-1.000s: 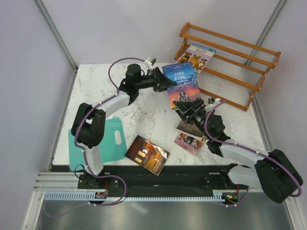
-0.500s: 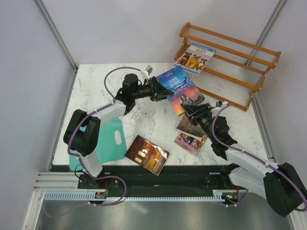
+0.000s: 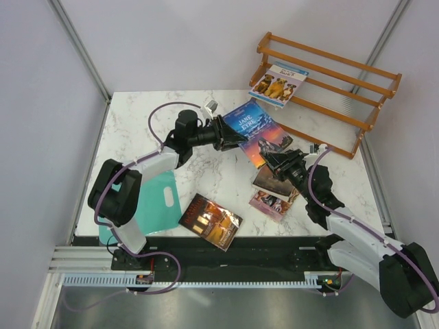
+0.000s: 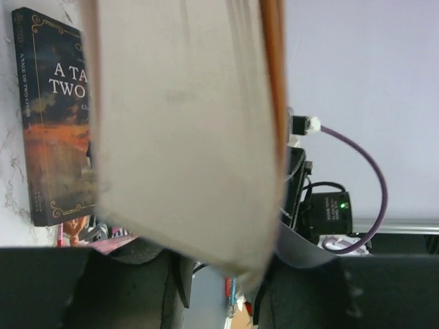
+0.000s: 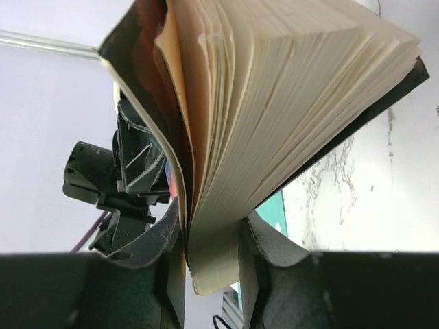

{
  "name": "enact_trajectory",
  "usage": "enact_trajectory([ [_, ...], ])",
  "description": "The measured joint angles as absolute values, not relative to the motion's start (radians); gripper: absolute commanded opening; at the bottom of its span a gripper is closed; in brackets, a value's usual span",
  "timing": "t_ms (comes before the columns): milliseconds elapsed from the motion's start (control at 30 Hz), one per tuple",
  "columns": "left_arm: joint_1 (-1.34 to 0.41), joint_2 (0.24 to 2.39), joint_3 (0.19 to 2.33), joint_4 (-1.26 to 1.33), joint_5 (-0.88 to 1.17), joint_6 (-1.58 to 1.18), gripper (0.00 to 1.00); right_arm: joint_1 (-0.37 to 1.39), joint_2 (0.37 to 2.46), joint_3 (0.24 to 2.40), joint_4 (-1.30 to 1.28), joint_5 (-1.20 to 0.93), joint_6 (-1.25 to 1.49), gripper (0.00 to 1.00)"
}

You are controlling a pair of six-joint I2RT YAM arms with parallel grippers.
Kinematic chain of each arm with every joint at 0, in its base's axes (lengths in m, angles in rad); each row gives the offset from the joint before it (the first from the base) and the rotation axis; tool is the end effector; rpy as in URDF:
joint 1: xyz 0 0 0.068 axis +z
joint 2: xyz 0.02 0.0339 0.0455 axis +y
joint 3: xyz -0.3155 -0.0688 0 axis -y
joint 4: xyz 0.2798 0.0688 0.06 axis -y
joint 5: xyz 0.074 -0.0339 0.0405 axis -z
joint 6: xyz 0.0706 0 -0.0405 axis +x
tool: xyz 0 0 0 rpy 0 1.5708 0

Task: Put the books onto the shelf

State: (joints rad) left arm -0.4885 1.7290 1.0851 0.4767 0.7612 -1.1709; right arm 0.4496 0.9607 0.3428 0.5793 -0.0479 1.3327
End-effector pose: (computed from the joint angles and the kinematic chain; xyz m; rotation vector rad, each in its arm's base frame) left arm 0.3770 -0.2555 0.2843 -0.0315 2.0973 -1.7759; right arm 0.2205 0.1102 0.2533 0.7333 1.6486 1.3771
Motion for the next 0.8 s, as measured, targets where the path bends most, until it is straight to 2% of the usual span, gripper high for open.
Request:
enact_trajectory([
  [67, -0.488, 1.718, 1.085, 0.450, 0.769, -1.134, 0.54, 0.438, 0.931, 0.353, 0.533, -0.069, 1.310, 0.00],
  [267, -0.419, 1.698, 1.066, 0.404, 0.837, -1.003, 0.63, 0.392, 0.901, 0.484, 0.353, -0.065, 1.178, 0.00],
  [500, -0.273, 1.655, 1.060, 0.390, 0.857, -0.933, 0.64, 0.369, 0.892, 0.543, 0.177, -0.017, 1.070, 0.00],
  [800, -0.262, 1.641, 1.000, 0.390, 0.894, -0.903, 0.64, 0.361, 0.868, 0.543, 0.113, 0.001, 1.055, 0.00],
])
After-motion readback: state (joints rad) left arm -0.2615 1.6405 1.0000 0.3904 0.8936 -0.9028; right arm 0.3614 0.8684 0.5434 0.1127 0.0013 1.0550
